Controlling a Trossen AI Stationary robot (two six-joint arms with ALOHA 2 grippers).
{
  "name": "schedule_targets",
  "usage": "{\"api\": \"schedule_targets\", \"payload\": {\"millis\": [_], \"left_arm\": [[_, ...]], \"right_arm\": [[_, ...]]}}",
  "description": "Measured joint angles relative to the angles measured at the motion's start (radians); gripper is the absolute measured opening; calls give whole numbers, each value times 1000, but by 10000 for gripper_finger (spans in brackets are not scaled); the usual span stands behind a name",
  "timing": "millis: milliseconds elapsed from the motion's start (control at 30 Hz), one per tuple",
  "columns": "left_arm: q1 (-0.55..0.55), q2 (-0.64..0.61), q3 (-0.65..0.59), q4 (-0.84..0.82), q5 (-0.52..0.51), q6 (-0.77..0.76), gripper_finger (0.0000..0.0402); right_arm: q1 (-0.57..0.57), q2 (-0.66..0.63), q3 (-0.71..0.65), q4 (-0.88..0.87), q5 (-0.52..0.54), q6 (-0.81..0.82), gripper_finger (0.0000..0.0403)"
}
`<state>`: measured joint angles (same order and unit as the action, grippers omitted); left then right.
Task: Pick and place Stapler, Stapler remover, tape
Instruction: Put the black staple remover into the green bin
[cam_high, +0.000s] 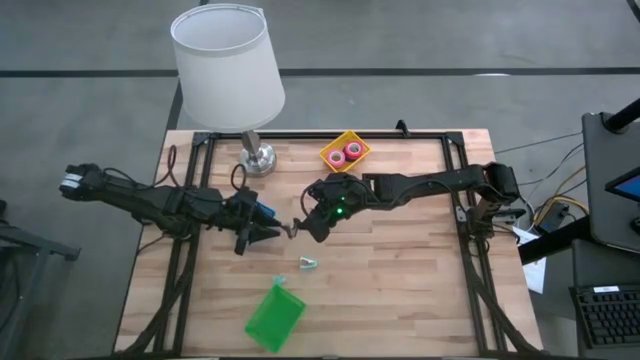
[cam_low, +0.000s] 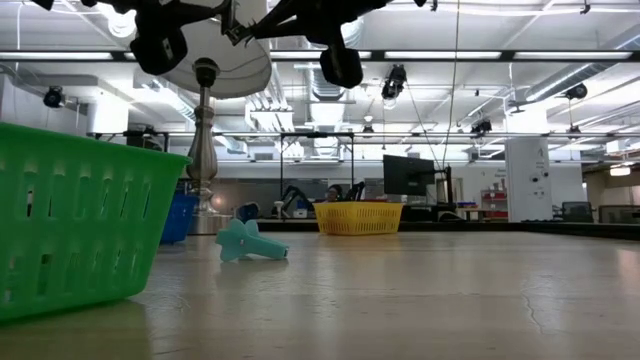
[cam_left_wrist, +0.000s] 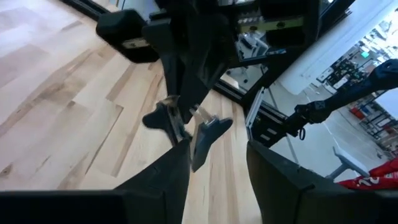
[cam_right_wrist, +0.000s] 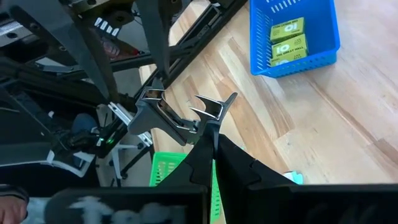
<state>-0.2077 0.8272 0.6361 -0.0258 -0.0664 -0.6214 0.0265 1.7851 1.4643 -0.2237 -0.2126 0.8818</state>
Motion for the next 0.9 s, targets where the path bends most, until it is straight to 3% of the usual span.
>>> {"api": "schedule_targets", "payload": {"millis": [533, 900], "left_arm": [[1, 43, -1, 19, -12, -9, 159], [0, 34, -1, 33, -6, -12, 119]], "right_arm": [[0, 0, 2, 28, 0, -5, 8], [0, 0, -1, 18, -3, 0, 8]]}}
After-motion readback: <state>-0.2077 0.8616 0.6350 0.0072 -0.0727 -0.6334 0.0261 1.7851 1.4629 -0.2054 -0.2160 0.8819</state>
